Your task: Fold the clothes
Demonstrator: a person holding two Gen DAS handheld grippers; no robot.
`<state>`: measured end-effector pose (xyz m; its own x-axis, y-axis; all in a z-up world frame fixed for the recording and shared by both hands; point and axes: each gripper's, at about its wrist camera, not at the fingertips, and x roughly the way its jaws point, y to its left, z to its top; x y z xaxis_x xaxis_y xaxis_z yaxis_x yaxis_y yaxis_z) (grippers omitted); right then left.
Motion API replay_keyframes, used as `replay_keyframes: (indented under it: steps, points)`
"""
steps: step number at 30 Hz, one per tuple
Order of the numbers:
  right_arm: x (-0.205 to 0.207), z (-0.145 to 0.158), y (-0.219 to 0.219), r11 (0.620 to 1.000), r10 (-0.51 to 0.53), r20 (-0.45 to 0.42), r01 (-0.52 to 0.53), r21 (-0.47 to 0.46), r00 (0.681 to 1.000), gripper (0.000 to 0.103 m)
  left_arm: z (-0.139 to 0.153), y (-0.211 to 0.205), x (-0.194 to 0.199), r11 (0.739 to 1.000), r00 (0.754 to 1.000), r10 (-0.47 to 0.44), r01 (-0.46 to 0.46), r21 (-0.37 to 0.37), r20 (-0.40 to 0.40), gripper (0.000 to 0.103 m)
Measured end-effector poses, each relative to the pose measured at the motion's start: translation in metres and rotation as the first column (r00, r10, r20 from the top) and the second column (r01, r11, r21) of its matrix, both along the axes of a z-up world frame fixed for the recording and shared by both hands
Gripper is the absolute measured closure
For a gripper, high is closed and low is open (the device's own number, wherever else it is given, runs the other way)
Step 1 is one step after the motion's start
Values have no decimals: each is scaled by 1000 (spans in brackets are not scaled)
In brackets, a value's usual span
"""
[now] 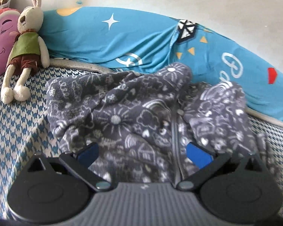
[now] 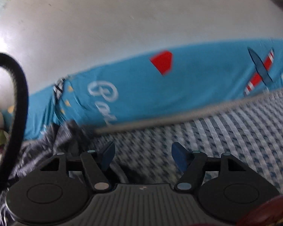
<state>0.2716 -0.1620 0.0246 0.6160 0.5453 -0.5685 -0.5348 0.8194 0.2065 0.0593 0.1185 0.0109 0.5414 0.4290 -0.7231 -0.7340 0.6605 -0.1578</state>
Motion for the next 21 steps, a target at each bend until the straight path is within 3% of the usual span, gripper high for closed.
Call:
replay_keyframes:
  steps: [5,10,14,15,17,18,21]
  points:
    - [2,-19,-7,995,-14,-63,8,-98,998,35,1,-11,-17,999,1000,-24,25,-29,10,0]
    - [5,-42,-7,998,-10,-221,-3,-58,975,35,-6,-10,-19,998,1000,-20,20,-62,0,0]
    - [0,-51,6,995,-18,-213,-3,-99,977,35,-8,-7,-17,998,1000,4,-5,-62,-11,0]
    - [-1,-51,8,994,-23,-196,1,-109,980,40,-9,-7,-16,998,1000,5,-5,-67,-11,0]
    - [-1,-49,10,995,-27,-179,9,-104,983,69,-10,-7,-15,998,1000,2,-3,-70,-14,0]
    - [-1,-45,8,996,-43,-177,29,-83,983,89,-11,-8,-14,998,1000,-1,0,-69,-18,0]
    - [-1,-33,0,995,-97,-154,94,-29,983,90,-13,-9,-12,998,1000,-4,2,-68,-26,0]
